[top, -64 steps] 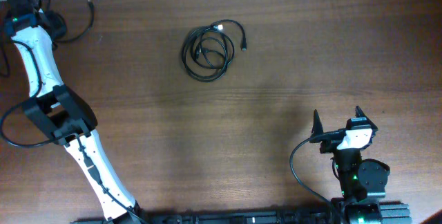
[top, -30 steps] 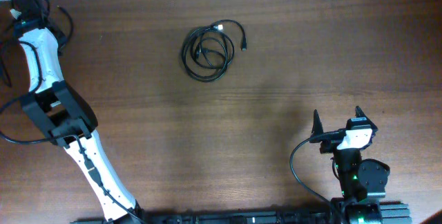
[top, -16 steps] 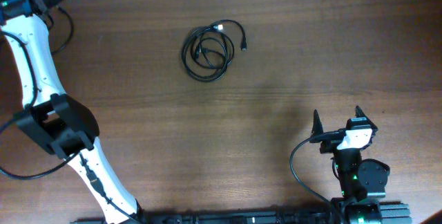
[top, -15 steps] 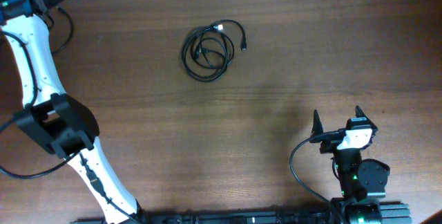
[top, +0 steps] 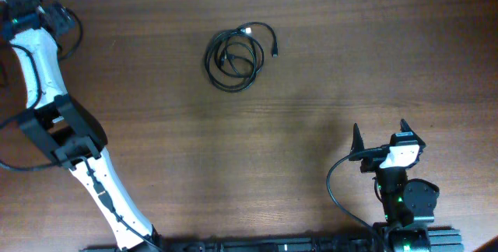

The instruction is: Untangle cables

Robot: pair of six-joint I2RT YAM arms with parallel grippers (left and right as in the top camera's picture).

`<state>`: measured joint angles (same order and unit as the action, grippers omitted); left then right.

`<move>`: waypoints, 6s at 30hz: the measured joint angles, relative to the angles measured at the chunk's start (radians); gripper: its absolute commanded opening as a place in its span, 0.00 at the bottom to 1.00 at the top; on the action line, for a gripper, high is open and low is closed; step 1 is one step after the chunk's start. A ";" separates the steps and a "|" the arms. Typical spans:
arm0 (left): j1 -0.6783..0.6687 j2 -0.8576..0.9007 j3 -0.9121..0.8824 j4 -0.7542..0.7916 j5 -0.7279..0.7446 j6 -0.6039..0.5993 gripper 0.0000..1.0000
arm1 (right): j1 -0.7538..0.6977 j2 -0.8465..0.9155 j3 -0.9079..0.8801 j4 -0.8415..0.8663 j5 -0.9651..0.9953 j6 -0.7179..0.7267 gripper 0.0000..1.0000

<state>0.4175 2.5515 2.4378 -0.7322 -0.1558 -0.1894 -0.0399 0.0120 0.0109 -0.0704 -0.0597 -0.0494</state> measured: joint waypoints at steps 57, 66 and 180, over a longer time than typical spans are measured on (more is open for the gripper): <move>-0.729 -0.169 0.000 -0.674 0.537 0.064 0.99 | 0.000 0.000 0.000 0.000 0.000 0.000 0.98; -0.726 -0.169 0.000 -0.731 0.536 0.037 0.99 | 0.000 0.000 0.000 0.000 0.000 0.000 0.98; -0.739 -0.056 0.000 -0.719 0.252 -0.062 0.99 | 0.000 0.000 0.000 0.000 0.000 0.000 0.98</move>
<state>-0.3214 2.4954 2.4382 -1.4509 0.0959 -0.2516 -0.0399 0.0120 0.0109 -0.0704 -0.0597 -0.0490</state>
